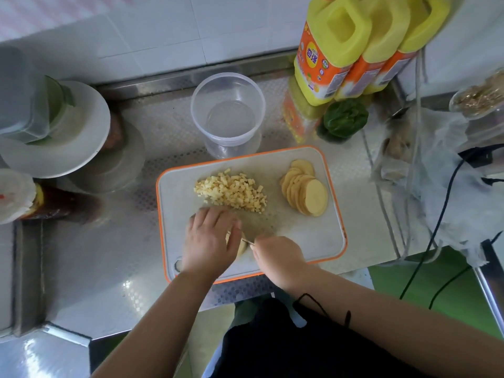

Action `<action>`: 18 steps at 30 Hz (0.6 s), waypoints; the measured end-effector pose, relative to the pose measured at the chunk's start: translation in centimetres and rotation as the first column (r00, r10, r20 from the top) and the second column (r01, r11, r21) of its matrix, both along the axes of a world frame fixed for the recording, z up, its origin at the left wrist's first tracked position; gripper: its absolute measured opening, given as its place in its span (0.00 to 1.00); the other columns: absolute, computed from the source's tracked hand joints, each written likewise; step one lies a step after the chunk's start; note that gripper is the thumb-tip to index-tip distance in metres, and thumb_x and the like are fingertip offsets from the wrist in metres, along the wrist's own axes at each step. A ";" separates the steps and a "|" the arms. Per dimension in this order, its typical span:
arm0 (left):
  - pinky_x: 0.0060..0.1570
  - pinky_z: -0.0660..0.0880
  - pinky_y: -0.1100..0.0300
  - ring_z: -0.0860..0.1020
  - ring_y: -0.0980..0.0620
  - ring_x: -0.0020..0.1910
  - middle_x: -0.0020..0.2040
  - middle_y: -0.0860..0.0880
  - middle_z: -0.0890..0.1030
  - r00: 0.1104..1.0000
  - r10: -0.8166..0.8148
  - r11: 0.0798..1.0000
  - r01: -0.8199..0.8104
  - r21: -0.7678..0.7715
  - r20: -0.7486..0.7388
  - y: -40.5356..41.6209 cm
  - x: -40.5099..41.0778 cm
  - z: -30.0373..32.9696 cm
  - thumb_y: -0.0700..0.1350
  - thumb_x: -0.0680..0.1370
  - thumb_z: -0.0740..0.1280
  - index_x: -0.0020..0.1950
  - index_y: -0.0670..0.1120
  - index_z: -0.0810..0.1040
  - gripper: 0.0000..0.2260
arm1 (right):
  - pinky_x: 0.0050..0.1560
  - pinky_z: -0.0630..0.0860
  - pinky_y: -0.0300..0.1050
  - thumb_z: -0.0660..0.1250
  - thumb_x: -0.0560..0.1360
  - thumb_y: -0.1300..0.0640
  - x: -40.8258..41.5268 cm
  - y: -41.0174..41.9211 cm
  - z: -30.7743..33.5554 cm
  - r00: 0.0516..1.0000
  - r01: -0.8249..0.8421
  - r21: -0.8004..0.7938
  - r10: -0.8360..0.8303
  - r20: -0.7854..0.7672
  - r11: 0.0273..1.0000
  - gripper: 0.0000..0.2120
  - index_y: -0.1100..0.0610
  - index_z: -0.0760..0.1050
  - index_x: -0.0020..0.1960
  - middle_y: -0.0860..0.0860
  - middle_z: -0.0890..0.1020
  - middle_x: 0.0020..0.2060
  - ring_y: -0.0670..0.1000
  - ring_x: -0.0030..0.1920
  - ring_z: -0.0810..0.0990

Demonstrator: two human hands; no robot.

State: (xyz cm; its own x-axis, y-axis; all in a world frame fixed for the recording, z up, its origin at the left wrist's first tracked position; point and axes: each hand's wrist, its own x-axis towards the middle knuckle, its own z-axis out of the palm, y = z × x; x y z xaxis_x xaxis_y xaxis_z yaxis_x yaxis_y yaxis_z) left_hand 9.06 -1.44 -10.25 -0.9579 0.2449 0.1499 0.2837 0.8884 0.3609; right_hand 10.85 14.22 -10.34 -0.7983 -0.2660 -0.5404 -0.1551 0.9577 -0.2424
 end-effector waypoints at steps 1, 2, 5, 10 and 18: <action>0.59 0.66 0.51 0.75 0.43 0.55 0.52 0.48 0.80 0.983 -0.054 0.984 0.083 -0.158 0.178 0.8 -1.3 0.8 0.52 0.83 0.53 0.52 0.46 0.82 0.19 | 0.36 0.65 0.44 0.59 0.80 0.61 0.0 0.0 0.1 1.000 0.008 0.000 -0.008 -0.005 1.000 0.06 0.60 0.74 0.53 0.55 0.80 0.43 0.57 0.43 0.79; 0.64 0.63 0.51 0.73 0.44 0.60 0.56 0.50 0.79 0.939 -0.079 0.938 0.184 -0.293 0.334 1.4 -2.3 1.1 0.55 0.84 0.48 0.56 0.48 0.82 0.23 | 0.36 0.65 0.44 0.59 0.80 0.60 0.1 -0.1 0.1 1.000 0.009 0.003 -0.009 -0.008 1.000 0.06 0.60 0.74 0.53 0.55 0.81 0.44 0.57 0.44 0.80; 0.69 0.59 0.49 0.68 0.47 0.65 0.62 0.49 0.76 0.856 -0.117 0.803 0.380 -0.459 0.504 2.2 -3.9 1.5 0.57 0.84 0.42 0.60 0.50 0.81 0.29 | 0.31 0.62 0.43 0.59 0.80 0.61 0.0 -0.3 0.4 1.000 0.010 0.006 -0.010 -0.005 1.000 0.07 0.60 0.74 0.53 0.55 0.81 0.45 0.57 0.43 0.80; 0.69 0.58 0.49 0.66 0.44 0.65 0.65 0.46 0.73 0.833 -0.159 0.735 0.458 -0.500 0.530 2.7 -4.3 1.8 0.59 0.83 0.40 0.63 0.47 0.80 0.31 | 0.25 0.53 0.41 0.58 0.80 0.59 0.2 -0.4 1.0 0.999 0.016 0.009 -0.015 -0.040 1.000 0.07 0.59 0.74 0.53 0.50 0.70 0.32 0.54 0.35 0.71; 0.47 0.73 0.53 0.75 0.45 0.46 0.44 0.42 0.80 0.922 0.038 0.967 0.063 0.247 -0.385 -0.5 -0.2 1.6 0.41 0.79 0.68 0.48 0.40 0.77 0.04 | 0.34 0.64 0.45 0.51 0.83 0.50 0.0 0.9 3.6 0.992 0.038 -0.098 -0.050 -0.117 0.994 0.15 0.58 0.72 0.52 0.52 0.76 0.37 0.55 0.38 0.76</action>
